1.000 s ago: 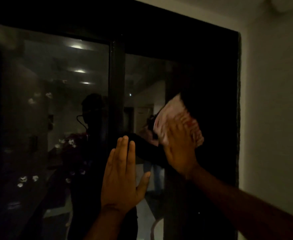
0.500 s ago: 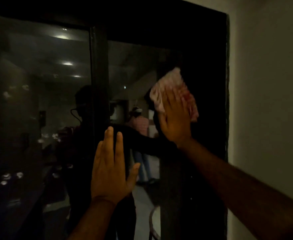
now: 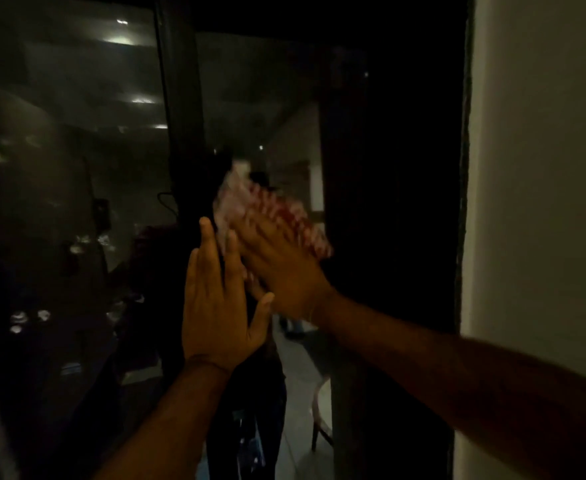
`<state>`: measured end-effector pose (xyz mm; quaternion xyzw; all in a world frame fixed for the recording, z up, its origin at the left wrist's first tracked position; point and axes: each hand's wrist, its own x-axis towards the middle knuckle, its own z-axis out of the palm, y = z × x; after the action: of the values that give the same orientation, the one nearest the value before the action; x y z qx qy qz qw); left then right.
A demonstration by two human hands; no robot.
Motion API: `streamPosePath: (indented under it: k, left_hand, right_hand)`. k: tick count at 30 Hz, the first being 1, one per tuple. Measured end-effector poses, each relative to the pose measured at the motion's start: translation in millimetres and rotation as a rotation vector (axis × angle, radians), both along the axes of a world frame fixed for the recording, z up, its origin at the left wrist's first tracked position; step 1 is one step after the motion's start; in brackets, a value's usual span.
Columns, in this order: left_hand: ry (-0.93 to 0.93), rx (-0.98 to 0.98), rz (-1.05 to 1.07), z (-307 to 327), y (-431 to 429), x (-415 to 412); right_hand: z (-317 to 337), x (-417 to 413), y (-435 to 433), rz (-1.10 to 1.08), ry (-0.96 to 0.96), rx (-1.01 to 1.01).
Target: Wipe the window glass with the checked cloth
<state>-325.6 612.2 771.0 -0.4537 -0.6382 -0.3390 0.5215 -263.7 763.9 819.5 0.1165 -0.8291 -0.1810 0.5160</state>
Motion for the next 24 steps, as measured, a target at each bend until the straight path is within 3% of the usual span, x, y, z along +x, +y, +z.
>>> streamPosePath:
  k: [5, 10, 12, 15, 18, 22, 24]
  left_hand:
    - [0.000, -0.006, 0.019, 0.9, 1.7, -0.1]
    - [-0.045, -0.017, 0.075, 3.9, 0.4, 2.7]
    - [-0.073, -0.040, 0.075, 3.9, -0.3, 6.8]
    - [-0.136, -0.036, -0.046, 9.0, -12.5, 14.1]
    - [-0.194, -0.019, -0.072, 6.8, -43.3, 18.9]
    - [-0.200, 0.054, 0.167, -0.3, -115.5, 2.2]
    - [-0.186, 0.067, 0.349, 2.9, -163.4, -11.9]
  right_hand:
    - [-149.1, 4.5, 17.1, 0.022, -0.018, 0.105]
    - [-171.8, -7.7, 10.4, 0.040, 0.153, -0.021]
    - [-170.3, -6.2, 2.5, 0.079, 0.130, -0.130]
    - [-156.3, 5.1, -28.8, 0.293, 0.005, -0.521]
    - [-147.4, 10.3, -60.5, 0.347, 0.067, -0.932]
    - [-72.6, 32.8, -118.6, 0.574, 0.186, -1.633]
    - [-25.5, 37.1, -144.4, 0.748, 0.208, -1.822]
